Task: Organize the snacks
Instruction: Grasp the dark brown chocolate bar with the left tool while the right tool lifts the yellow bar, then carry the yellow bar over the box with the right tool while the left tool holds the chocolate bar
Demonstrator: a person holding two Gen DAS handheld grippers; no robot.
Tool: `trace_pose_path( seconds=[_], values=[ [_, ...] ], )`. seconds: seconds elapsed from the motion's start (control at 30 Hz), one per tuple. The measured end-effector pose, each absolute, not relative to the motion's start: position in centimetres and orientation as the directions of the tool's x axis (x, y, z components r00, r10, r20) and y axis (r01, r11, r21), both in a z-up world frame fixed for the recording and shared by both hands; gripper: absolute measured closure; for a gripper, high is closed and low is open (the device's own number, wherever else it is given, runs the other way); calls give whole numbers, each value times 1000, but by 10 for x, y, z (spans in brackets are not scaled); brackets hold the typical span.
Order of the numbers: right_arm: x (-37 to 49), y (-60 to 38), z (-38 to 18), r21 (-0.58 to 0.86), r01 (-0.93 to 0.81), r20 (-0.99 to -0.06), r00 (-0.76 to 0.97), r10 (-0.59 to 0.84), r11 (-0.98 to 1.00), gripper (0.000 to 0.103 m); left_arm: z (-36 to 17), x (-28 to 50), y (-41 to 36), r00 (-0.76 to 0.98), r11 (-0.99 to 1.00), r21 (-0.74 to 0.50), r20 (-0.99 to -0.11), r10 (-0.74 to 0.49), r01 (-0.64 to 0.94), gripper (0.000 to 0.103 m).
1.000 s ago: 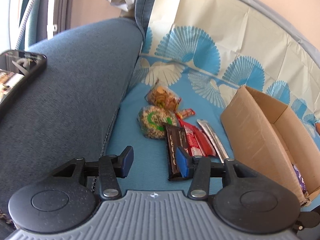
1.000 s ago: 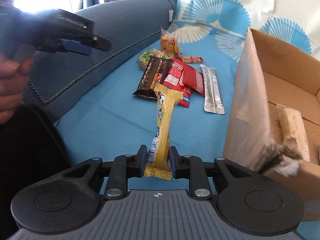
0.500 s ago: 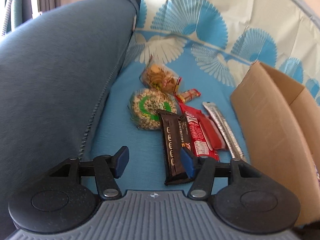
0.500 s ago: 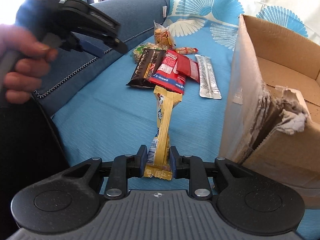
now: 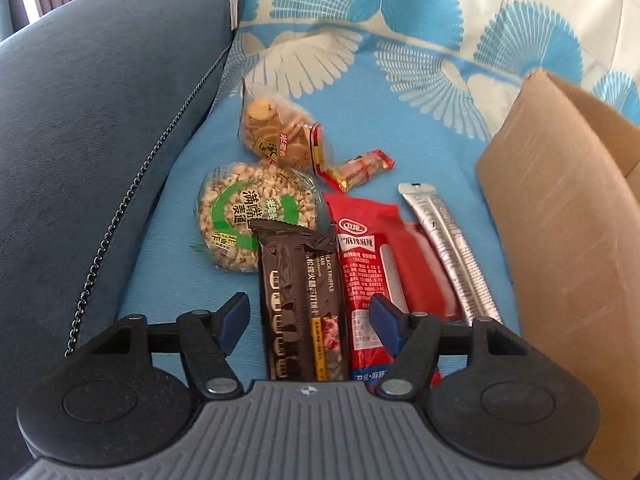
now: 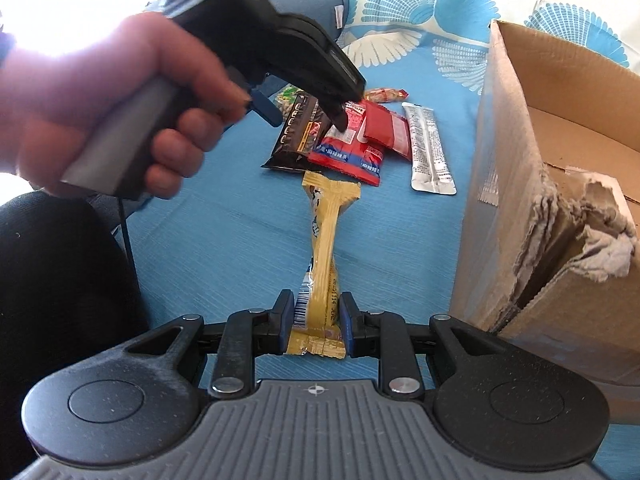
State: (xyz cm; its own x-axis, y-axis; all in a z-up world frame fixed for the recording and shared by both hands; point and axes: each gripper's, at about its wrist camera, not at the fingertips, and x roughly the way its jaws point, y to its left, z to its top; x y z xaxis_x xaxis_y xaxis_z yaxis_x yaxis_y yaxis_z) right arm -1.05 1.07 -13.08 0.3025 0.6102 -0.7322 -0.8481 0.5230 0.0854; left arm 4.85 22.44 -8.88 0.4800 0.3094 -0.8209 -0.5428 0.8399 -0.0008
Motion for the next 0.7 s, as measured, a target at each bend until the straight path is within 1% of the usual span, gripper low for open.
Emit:
trace_pose_path(
  seconds=[0.03,0.1,0.27,0.57,0.63,0.7],
  values=[
    [-10,10,-131,84,-850,-733,301,610,520,77,-89,48,224,485,846,2,-818,308,-533,40],
    [-11,11,-133,79,-850,-738,302,604,520,77,-87,44,222,498,860,6,-814,300,-510,59],
    [-13,14,-136,60,-850,-735,316,599,523,77,-82,20,229,493,883,38,-818,297,-468,60],
    [-18,12,-137,51,-839,-712,350,609,542,77,-59,-44,249,506,883,-138,-853,124,-448,60],
    [-18,12,-137,56,-833,-707,356,611,550,77,-58,-52,243,502,889,-155,-860,94,-432,60],
    [-21,11,-135,50,-829,-698,370,614,557,77,-55,-58,233,517,902,-143,-850,99,-407,60]
  ],
)
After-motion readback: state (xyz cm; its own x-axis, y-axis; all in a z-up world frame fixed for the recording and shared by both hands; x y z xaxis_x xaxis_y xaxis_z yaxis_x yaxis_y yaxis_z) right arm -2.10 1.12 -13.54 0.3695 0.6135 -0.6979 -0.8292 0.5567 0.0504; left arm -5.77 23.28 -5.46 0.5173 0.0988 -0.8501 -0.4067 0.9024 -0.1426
